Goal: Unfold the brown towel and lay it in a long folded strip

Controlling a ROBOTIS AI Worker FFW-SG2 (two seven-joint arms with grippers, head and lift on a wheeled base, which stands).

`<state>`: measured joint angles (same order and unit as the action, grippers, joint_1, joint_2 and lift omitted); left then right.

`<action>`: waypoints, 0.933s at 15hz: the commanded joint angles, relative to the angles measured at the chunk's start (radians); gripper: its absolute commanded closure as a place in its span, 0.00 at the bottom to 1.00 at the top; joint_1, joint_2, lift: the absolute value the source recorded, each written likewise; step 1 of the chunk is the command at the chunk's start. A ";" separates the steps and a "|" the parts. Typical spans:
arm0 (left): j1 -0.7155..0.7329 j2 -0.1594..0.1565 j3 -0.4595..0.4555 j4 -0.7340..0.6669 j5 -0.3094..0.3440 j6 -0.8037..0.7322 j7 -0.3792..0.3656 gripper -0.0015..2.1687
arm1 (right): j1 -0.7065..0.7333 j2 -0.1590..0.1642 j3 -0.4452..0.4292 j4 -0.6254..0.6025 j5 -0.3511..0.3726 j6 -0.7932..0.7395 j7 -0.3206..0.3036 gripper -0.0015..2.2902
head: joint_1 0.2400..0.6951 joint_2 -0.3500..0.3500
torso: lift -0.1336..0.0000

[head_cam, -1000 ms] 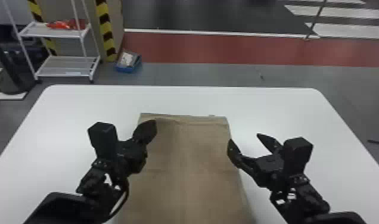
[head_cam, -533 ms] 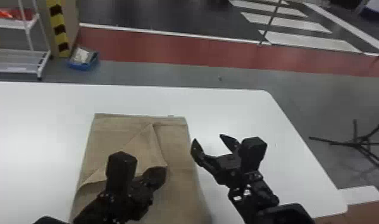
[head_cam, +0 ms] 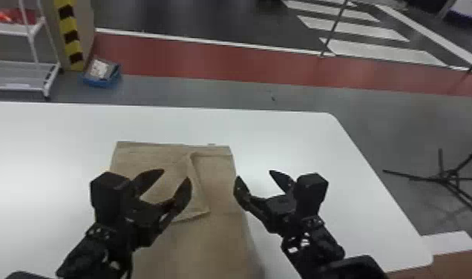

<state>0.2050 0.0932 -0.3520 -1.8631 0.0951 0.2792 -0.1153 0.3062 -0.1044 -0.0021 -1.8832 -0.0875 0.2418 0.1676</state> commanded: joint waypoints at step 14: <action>0.013 0.000 0.099 0.122 -0.009 -0.378 0.108 0.02 | 0.062 0.000 0.163 0.073 0.043 -0.086 0.085 0.20 | 1.00 0.49 | 0.10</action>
<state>0.2185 0.0936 -0.2514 -1.7439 0.0876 -0.0960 -0.0077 0.3676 -0.1043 0.1552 -1.8120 -0.0468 0.1523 0.2533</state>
